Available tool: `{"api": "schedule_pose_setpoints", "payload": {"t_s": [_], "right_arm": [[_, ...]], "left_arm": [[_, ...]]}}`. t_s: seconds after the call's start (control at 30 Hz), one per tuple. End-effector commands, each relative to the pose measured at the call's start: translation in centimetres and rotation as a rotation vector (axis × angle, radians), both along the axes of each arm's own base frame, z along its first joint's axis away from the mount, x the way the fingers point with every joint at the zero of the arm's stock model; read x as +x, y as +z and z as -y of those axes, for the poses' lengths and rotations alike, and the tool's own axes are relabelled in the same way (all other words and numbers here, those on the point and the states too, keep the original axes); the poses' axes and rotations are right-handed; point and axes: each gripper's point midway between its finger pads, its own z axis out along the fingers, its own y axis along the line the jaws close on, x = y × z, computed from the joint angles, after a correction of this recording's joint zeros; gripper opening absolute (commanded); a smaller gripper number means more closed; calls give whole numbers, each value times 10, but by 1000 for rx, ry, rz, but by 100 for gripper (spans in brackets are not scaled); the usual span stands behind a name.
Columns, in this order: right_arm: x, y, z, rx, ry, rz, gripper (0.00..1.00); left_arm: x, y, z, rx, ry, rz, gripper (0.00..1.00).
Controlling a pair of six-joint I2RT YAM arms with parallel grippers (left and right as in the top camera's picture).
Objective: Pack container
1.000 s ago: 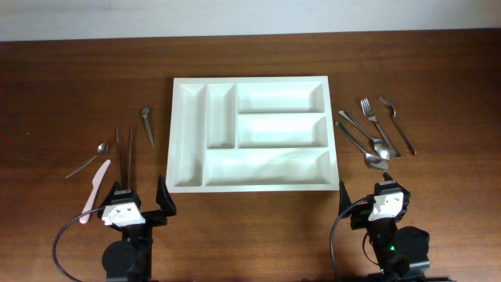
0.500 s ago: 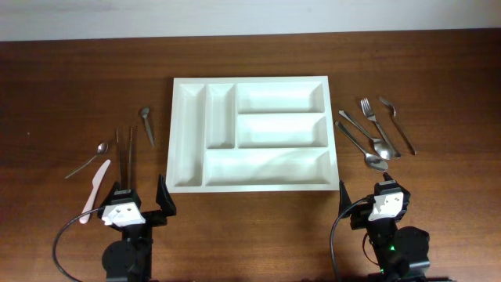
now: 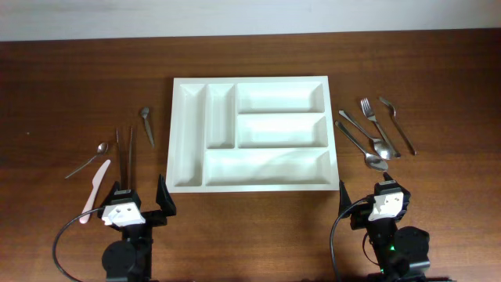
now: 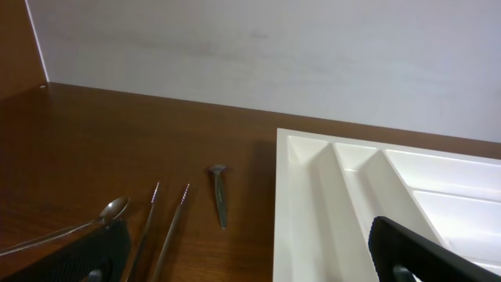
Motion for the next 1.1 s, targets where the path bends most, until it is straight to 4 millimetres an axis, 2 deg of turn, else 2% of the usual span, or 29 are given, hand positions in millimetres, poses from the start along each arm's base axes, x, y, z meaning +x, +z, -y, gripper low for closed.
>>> {"api": "schedule_pose_setpoints", "payload": {"t_s": [0.0,0.13,0.3,0.47,0.8,1.07], "right_arm": [[0,3,0,-2,3,21,99],[-1,28,0,5,2,93,100],[-12,87,11,15,-54,224,99],[-25,126,17,24,-82,295,99],[-43,155,19,89,-85,188,99],[-36,167,18,66,-92,10,99]], "left_arm": [[0,0,1,15,-9,4,99],[0,-1,1,15,-9,4,99],[0,-1,1,15,-9,4,99],[0,-1,1,15,-9,4,99],[0,-1,1,15,-9,4,99],[0,-1,1,15,-9,4,99]]}}
